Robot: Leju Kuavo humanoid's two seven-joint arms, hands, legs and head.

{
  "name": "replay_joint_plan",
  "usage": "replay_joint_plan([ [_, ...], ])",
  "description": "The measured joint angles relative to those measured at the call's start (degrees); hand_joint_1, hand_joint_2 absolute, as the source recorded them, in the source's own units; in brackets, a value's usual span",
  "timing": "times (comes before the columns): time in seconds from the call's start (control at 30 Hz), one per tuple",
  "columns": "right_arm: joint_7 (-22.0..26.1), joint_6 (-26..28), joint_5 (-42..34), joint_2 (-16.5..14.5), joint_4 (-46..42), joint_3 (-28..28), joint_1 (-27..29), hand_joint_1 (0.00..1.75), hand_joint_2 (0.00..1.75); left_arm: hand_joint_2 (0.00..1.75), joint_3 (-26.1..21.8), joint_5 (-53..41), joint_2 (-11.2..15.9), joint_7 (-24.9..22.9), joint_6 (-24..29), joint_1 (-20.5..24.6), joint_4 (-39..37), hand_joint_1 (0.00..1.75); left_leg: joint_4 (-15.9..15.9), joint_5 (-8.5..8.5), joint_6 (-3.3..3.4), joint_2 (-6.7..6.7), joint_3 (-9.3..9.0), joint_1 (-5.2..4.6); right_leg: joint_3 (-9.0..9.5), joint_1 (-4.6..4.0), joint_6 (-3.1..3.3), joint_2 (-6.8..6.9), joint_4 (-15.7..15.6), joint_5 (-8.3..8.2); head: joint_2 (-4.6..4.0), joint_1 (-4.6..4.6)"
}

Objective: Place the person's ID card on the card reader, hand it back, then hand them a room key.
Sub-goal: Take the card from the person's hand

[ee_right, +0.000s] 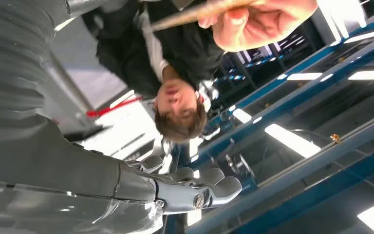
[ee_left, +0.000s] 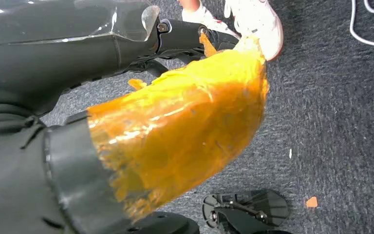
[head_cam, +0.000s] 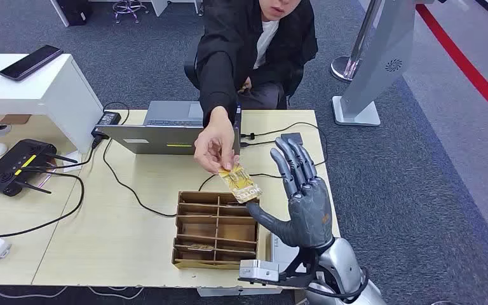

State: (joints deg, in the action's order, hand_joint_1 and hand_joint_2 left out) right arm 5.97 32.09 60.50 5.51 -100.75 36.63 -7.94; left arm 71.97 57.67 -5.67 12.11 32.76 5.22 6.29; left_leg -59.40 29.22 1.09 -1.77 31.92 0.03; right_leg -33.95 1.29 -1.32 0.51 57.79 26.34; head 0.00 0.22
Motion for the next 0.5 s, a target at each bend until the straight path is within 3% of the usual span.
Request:
replay_joint_plan([
  [0.5,-4.35,1.15,9.11,0.0,2.4,-0.72,-0.06,0.0,1.75,0.0,0.98,-0.04,-0.46,-0.57,0.24,0.03,0.0,0.0,0.0,0.0,0.0,0.0,0.0,0.0,0.0,0.0,0.0,0.0,0.0,0.0,0.0,-0.01],
])
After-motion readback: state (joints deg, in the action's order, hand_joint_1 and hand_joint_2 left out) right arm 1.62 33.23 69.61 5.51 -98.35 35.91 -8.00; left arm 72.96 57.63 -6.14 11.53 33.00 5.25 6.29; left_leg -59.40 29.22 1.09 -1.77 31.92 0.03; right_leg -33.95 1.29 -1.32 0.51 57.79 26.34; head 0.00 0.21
